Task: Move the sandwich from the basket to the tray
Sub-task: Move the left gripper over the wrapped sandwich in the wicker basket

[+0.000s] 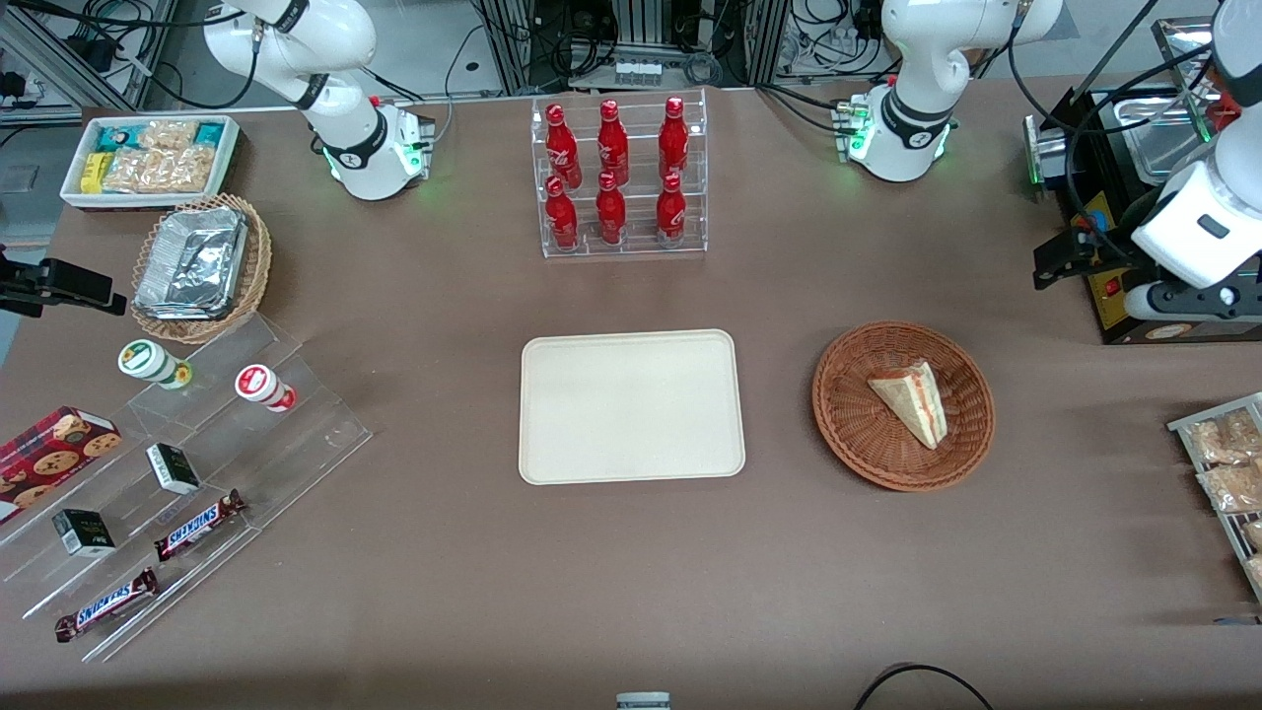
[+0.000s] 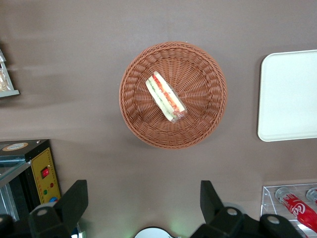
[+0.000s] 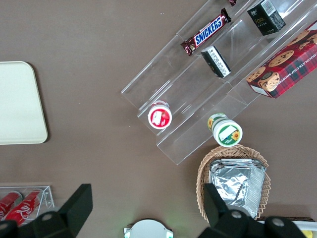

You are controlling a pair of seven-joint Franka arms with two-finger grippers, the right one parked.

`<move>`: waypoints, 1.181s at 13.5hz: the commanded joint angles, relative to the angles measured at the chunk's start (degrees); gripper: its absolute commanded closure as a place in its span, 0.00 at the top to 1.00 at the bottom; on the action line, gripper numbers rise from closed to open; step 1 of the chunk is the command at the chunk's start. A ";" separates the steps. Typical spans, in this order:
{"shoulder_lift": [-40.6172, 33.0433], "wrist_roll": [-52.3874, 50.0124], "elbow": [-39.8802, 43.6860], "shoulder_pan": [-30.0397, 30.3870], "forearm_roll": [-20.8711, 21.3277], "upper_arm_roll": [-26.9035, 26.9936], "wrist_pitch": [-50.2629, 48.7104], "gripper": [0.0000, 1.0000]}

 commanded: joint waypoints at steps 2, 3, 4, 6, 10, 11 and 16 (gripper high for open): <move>1.41 -2.15 1.61 -0.38 -1.03 0.07 -1.28 1.00; 1.76 -2.15 1.52 -0.38 -0.94 0.06 -0.58 1.00; 2.98 -2.15 1.60 -0.38 -1.28 0.06 -0.05 1.00; 3.08 -2.15 -0.05 -0.38 -1.55 0.06 1.00 1.00; 2.20 -2.33 -10.14 -0.47 -1.55 -0.90 11.69 1.00; 1.68 -3.02 -13.56 -0.47 -1.55 -1.25 15.64 1.00; 0.62 -6.63 -24.30 -0.47 -1.38 -2.57 28.05 1.00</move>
